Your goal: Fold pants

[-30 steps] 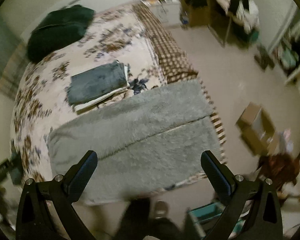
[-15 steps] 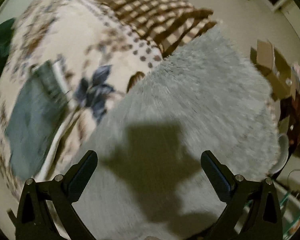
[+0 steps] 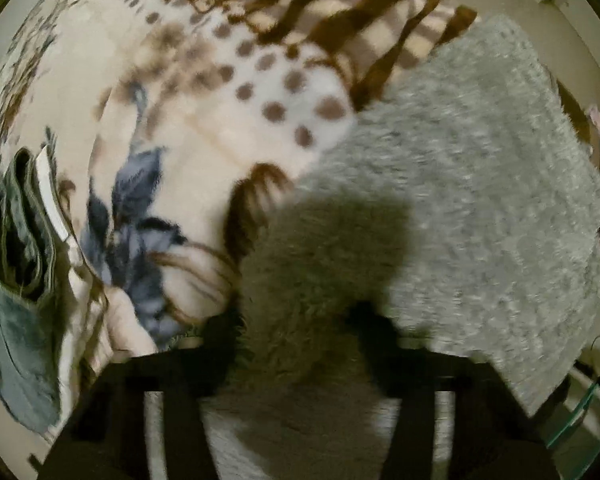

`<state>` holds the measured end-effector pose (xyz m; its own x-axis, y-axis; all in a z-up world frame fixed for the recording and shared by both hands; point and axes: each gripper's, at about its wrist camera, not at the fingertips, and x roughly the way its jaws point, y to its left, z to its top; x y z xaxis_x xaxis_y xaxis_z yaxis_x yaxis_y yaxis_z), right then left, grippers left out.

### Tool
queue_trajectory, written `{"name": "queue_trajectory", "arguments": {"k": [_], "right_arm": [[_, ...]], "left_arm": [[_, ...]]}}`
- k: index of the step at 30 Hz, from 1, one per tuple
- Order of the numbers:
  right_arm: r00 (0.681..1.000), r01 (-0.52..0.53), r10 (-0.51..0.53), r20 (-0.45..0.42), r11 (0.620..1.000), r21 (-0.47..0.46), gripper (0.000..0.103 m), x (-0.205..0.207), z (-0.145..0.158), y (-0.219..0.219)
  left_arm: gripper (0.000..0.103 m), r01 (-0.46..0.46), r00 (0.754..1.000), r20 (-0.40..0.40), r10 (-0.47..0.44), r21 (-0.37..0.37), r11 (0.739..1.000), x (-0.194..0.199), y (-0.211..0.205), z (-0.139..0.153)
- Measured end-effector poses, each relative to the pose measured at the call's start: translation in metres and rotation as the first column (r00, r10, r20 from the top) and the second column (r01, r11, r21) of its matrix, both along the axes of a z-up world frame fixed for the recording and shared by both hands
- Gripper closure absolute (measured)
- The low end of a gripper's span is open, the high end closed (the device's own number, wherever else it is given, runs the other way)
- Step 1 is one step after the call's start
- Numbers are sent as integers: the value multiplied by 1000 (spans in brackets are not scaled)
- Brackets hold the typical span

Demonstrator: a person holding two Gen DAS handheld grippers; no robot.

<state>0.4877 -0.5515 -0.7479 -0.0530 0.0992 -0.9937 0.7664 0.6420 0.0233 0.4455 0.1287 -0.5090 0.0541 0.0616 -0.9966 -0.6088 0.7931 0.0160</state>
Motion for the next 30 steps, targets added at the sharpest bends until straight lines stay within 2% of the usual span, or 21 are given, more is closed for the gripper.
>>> {"name": "queue_trajectory", "arguments": {"k": [1,4,8,10,12,13,14,17,20,22,26,28,30], "right_arm": [[1000,-3,3,11,1000,7,76,-4,3,-1],[998,-25,22,63,998,54,87,-22,19,-1],[990,-64,58,128,997,49,89,-60,57,1],[987,-63,54,151,996,56,90,-86,78,-3],[985,-55,44,167,997,62,90,-102,85,-1],[984,-55,43,170,996,67,91,-110,106,-2],[983,-57,44,176,996,72,91,-122,114,-8],[983,-69,53,177,994,88,91,-175,145,-24],[980,-122,109,165,990,70,91,-224,170,-28],[978,-170,162,133,984,48,91,-251,171,-25],[980,-192,188,57,979,71,91,-291,153,-26],[982,-190,189,28,979,75,91,-307,142,-26],[981,-194,194,5,978,74,91,-321,129,-26]], "left_arm": [[95,17,1000,22,-17,4,1000,-8,-2,9],[97,55,992,115,-58,22,998,-47,-6,44],[98,45,975,219,-42,-9,999,-101,-7,84],[99,31,970,243,-24,-26,999,-125,-7,97],[99,23,963,268,-10,-44,999,-150,-9,111],[99,20,962,275,-5,-52,998,-155,-7,113],[99,15,959,282,3,-61,998,-169,-5,119],[99,-5,957,289,29,-83,997,-210,-2,127],[99,-12,964,262,34,-84,996,-248,-4,119],[99,-15,976,218,31,-72,997,-267,-3,101],[99,-69,987,140,81,-92,993,-302,7,56],[99,-78,993,89,84,-64,995,-315,9,32],[99,-89,995,49,93,-68,994,-327,9,10]]}}
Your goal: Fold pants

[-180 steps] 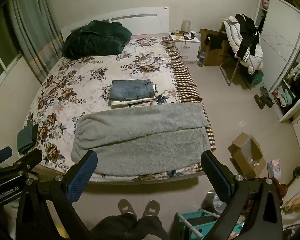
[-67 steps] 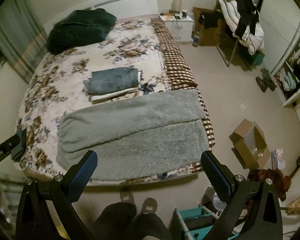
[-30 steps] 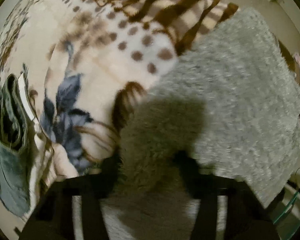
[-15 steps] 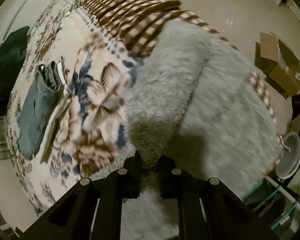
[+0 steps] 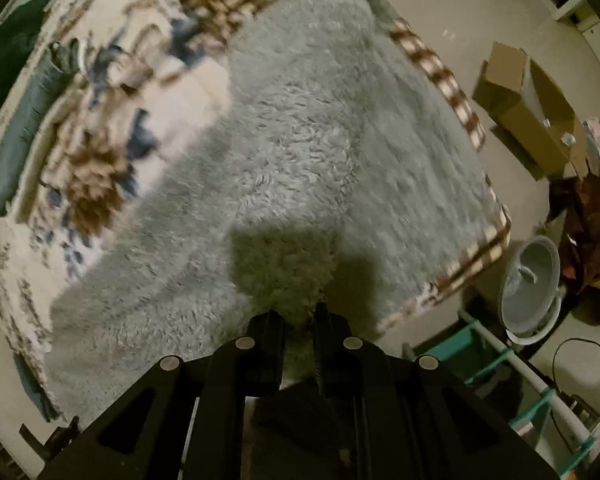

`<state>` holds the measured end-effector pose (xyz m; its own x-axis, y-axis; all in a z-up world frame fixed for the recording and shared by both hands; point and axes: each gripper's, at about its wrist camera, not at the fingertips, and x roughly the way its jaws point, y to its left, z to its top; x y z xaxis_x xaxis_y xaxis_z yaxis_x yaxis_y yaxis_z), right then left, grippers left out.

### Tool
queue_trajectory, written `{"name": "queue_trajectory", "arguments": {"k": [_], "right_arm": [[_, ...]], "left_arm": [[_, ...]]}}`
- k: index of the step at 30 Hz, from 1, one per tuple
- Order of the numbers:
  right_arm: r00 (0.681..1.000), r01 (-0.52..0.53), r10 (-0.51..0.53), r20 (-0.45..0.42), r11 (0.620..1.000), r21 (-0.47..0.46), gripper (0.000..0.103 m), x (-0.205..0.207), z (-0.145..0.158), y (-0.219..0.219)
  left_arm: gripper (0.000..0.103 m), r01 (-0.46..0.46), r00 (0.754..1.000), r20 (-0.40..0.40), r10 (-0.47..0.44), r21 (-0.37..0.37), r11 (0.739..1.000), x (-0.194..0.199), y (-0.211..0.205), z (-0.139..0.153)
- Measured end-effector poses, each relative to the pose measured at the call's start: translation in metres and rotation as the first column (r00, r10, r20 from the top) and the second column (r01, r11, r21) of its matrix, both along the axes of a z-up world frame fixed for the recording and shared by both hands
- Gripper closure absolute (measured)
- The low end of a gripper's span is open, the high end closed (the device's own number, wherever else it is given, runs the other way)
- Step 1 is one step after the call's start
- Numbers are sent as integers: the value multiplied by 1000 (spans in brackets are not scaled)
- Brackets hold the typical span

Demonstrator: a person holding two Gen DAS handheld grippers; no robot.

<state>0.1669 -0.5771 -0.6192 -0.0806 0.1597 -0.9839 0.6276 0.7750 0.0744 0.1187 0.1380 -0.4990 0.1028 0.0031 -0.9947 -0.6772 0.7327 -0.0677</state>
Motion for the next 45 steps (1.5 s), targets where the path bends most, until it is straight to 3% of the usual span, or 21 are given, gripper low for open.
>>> {"name": "queue_trajectory", "arguments": {"k": [6,9,11,12,13,16,17,18,19,22,26,28,29,32,35,37,40,42,45], "right_arm": [[999,0,-4,-53,997,-72,93,-28,-33,-7],[999,5,-9,-39,996,-94,93,-34,-38,-22],[1000,20,-21,-15,997,-79,92,-34,-32,-31],[1000,25,-25,5,997,-69,86,-33,-28,-36],[999,30,-29,23,997,-72,72,-32,-21,-41],[989,58,-45,138,994,-92,45,-19,3,-51],[985,51,-32,172,993,-108,42,-9,9,-53],[983,39,-16,185,992,-120,35,4,12,-50],[980,15,14,201,990,-141,29,19,10,-49],[975,-19,59,215,983,-181,24,58,-5,-41],[983,-65,100,153,973,-219,28,85,-39,-37],[988,1,37,147,967,-254,72,70,-41,-54],[989,35,4,148,965,-259,76,61,-39,-63],[981,177,-145,126,940,-292,77,11,-29,-102],[960,281,-271,77,934,-220,76,-36,-31,-131],[936,350,-338,99,926,-141,67,-59,-27,-141],[873,452,-450,188,891,32,55,-78,-27,-143],[842,489,-502,199,865,115,54,-78,-39,-139],[834,503,-521,183,853,140,55,-73,-65,-123]], "left_arm": [[98,-15,996,-92,13,-22,1000,-23,7,-43],[94,-22,994,-111,20,-14,1000,-22,8,-37],[94,-13,996,-83,13,-3,1000,-19,5,-24],[93,-7,997,-70,8,15,1000,-16,3,-17],[92,3,999,-53,-1,40,999,-13,1,-9],[73,48,999,2,-49,126,991,-1,-10,12],[53,64,998,15,-67,152,986,4,-15,16],[25,82,996,18,-87,172,982,10,-20,18],[17,93,995,17,-98,182,979,15,-20,18],[16,110,993,20,-116,186,976,21,-29,13],[16,118,993,1,-120,158,980,27,-42,6],[16,122,992,-8,-123,142,982,26,-45,3],[16,128,992,-11,-128,138,982,26,-47,3],[16,149,989,-29,-147,140,979,24,-51,-2],[16,142,989,-54,-136,126,982,20,-49,-12],[16,127,991,-65,-121,116,985,18,-46,-17],[16,116,991,-82,-107,121,986,16,-43,-22],[16,119,989,-99,-106,129,984,15,-43,-29],[16,131,986,-124,-114,137,982,16,-43,-39]]}}
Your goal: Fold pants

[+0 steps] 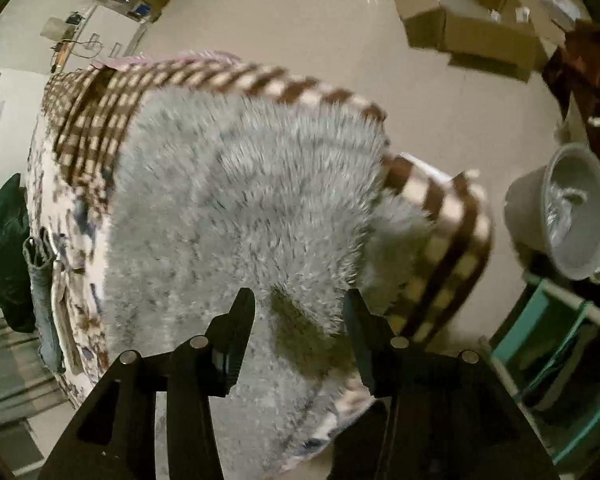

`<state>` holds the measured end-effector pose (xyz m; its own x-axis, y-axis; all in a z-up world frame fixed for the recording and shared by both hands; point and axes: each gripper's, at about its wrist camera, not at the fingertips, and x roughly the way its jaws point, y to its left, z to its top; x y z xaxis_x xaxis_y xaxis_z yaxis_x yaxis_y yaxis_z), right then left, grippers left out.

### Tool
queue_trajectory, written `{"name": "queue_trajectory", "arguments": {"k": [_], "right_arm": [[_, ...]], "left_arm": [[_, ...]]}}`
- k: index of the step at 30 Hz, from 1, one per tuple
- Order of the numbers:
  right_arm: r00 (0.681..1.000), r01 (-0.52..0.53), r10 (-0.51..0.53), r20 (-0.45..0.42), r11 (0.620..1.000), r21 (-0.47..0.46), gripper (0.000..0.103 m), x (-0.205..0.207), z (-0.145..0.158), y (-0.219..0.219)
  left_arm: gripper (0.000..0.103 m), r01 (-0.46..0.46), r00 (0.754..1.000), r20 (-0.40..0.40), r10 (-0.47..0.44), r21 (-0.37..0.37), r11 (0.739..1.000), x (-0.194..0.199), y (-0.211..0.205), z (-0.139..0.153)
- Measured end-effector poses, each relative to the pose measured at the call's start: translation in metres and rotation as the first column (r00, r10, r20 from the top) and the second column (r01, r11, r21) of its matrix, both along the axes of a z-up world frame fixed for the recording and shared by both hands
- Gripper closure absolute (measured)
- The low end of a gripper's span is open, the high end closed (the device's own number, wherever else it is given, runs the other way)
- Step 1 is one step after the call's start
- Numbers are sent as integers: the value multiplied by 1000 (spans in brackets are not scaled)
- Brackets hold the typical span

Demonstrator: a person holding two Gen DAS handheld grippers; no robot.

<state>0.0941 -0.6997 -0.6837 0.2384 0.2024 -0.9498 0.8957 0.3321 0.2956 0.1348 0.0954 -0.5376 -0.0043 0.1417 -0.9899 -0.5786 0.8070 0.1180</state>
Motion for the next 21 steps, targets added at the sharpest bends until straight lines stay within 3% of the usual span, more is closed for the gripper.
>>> {"name": "queue_trajectory", "arguments": {"k": [1,3,6,10,14,17,18,21], "right_arm": [[1000,-2,2,-5,1000,-5,64,1,-6,4],[999,-15,13,-41,999,-47,99,7,-16,10],[999,3,-7,-39,994,-109,99,4,-1,15],[998,-24,16,-56,987,-160,100,-8,28,17],[980,-168,159,-123,983,-72,97,-6,6,15],[961,-217,210,-179,976,-22,75,-4,0,13],[967,-211,202,-158,977,-40,67,-1,8,10],[979,-191,177,-102,970,-150,57,5,36,-2]], "left_arm": [[16,2,1000,-8,-2,0,1000,0,0,-4],[16,7,1000,-19,-7,-2,1000,-1,-1,-7],[16,23,1000,-21,-23,-15,1000,-3,-3,-7],[16,59,998,-15,-59,-5,998,-3,-10,-6],[16,49,999,-20,-49,-23,999,-3,-13,-7],[16,63,998,-18,-63,-34,997,-3,-21,5],[16,73,997,-8,-73,-34,997,-2,-25,11],[16,119,993,14,-119,-7,993,5,-36,30]]}}
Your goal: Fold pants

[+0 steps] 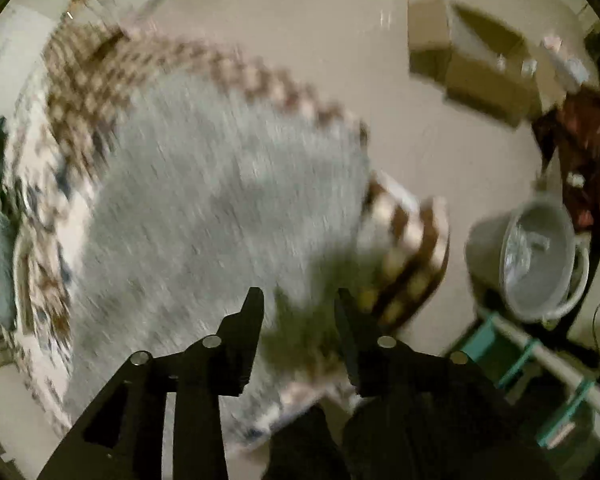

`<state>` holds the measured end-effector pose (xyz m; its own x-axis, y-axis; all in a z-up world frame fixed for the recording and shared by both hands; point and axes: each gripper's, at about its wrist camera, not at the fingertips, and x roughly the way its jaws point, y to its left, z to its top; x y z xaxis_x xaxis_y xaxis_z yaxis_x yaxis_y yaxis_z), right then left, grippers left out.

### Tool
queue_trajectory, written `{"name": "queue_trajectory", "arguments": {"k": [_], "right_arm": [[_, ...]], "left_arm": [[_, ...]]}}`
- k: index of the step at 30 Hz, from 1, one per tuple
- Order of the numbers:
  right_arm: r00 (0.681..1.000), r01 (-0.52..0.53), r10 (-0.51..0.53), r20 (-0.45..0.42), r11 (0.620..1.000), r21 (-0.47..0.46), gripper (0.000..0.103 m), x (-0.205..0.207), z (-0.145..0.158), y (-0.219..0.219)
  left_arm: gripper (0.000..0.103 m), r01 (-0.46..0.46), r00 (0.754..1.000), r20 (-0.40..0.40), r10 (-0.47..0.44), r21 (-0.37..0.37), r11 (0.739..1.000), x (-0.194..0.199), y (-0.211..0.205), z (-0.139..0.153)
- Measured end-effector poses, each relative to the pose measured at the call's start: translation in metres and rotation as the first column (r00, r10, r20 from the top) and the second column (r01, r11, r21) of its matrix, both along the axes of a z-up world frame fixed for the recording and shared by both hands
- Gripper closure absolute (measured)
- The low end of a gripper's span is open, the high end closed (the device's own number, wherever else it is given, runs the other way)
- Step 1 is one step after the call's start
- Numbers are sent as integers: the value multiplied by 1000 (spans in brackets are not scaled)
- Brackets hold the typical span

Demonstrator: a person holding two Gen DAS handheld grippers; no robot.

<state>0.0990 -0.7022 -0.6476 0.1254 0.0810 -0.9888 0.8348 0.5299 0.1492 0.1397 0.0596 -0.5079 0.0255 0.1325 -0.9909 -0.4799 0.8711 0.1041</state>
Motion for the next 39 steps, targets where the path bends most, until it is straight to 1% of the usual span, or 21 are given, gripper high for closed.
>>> {"name": "queue_trajectory", "arguments": {"k": [1,3,7,8,9,10,11,16,19,21,23,24,25,27,29,31,33,35,37,38,39], "right_arm": [[1000,-1,2,19,1000,-30,47,6,6,-6],[1000,-10,11,19,998,-57,37,20,6,-20],[996,67,-67,-55,998,-11,38,22,-27,-54],[993,108,-107,-52,994,21,42,16,-36,-61],[991,133,-132,-20,990,44,62,12,-40,-64],[988,150,-151,11,987,60,95,9,-41,-64],[986,167,-168,15,985,50,99,5,-38,-62],[973,210,-209,102,978,1,100,-16,2,-54],[976,209,-209,55,978,-5,100,-33,7,-54],[979,205,-205,2,978,29,100,-41,-5,-57],[974,224,-219,-63,971,86,93,-48,-24,-66],[971,236,-230,-67,967,99,85,-48,-26,-68],[972,235,-232,-39,967,100,69,-45,-22,-69],[978,201,-204,39,977,70,54,-30,-7,-67],[987,124,-127,100,992,39,49,-2,4,-61],[993,29,-29,118,1000,9,41,33,7,-56],[988,-97,98,117,995,-14,37,78,-3,-51],[981,-167,169,91,986,-30,35,109,-14,-50],[967,-252,252,40,968,-6,32,138,-34,-51],[961,-276,276,10,961,1,34,147,-43,-52],[956,-293,293,1,956,4,54,152,-47,-51]], "left_arm": [[16,19,1000,17,-19,13,1000,3,-6,7],[16,61,997,47,-62,25,998,11,-22,17],[16,124,990,75,-123,-10,992,30,-50,19],[16,136,988,74,-134,-25,990,34,-60,16],[16,147,987,77,-144,-39,988,36,-67,15],[16,163,984,76,-160,-45,986,38,-75,13],[16,183,981,73,-180,-47,982,40,-85,11],[16,246,968,63,-242,-59,967,44,-113,7],[16,278,960,49,-275,-63,959,44,-126,3],[16,292,956,42,-289,-67,954,44,-131,2],[16,306,952,39,-304,-73,949,44,-137,2],[16,316,949,42,-314,-76,946,45,-141,3],[16,325,945,44,-323,-77,943,45,-145,3],[16,364,931,54,-361,-76,928,50,-161,6],[16,401,916,63,-397,-79,913,55,-179,5],[16,432,902,59,-429,-75,899,62,-195,-1],[16,466,885,57,-463,-63,883,68,-212,-11],[16,487,873,48,-485,-53,872,73,-224,-20],[16,505,863,39,-504,-27,863,78,-233,-31],[16,511,859,37,-510,-13,860,82,-236,-37],[14,513,858,29,-513,-8,858,86,-237,-44]]}}
